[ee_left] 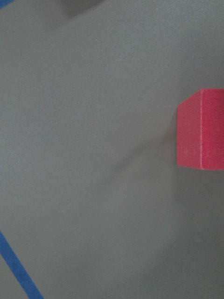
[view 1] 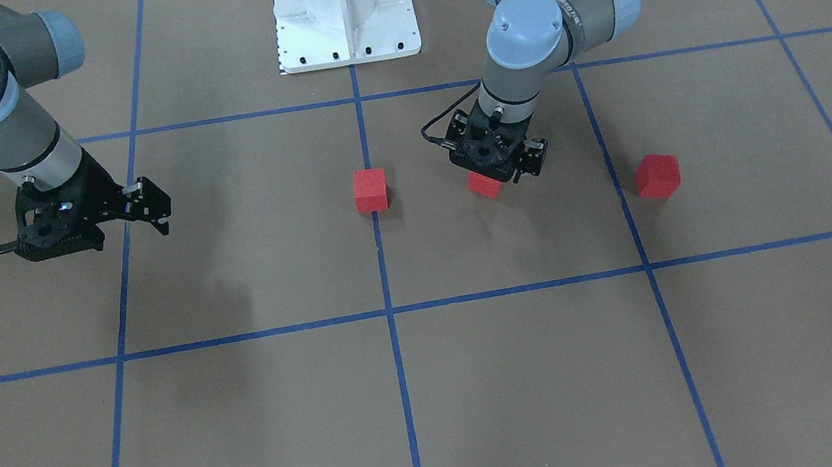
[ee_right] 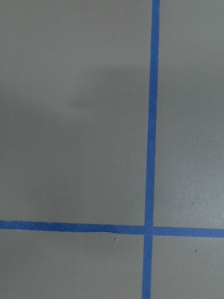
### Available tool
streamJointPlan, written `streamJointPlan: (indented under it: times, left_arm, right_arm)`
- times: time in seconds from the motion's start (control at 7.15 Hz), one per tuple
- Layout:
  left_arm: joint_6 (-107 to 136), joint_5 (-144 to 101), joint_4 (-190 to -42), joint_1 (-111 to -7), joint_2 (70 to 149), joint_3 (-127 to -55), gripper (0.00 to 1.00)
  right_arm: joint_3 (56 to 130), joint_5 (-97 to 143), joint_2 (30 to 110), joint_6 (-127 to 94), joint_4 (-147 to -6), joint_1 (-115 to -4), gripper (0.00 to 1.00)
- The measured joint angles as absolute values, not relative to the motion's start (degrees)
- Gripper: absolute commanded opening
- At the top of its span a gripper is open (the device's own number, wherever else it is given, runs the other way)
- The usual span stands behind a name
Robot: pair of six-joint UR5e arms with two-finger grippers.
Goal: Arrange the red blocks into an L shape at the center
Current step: 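Grasp the middle red cube with the left gripper and lift it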
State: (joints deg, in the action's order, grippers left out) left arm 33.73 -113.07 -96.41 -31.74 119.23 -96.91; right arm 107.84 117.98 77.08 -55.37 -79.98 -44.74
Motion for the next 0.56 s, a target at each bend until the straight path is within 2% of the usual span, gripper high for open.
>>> streamJointPlan:
  times: [0.14, 0.56]
  left_arm:
    - [33.6, -113.1, -96.4, -31.7, 119.9, -95.9, 0.00]
    - [33.6, -113.1, -96.3, -31.9, 120.9, -95.1, 0.00]
  right_arm:
    - [107.8, 118.0, 77.1, -55.4, -80.0, -44.7, 0.99]
    - [107.8, 118.0, 77.1, -55.4, -80.0, -44.7, 0.99]
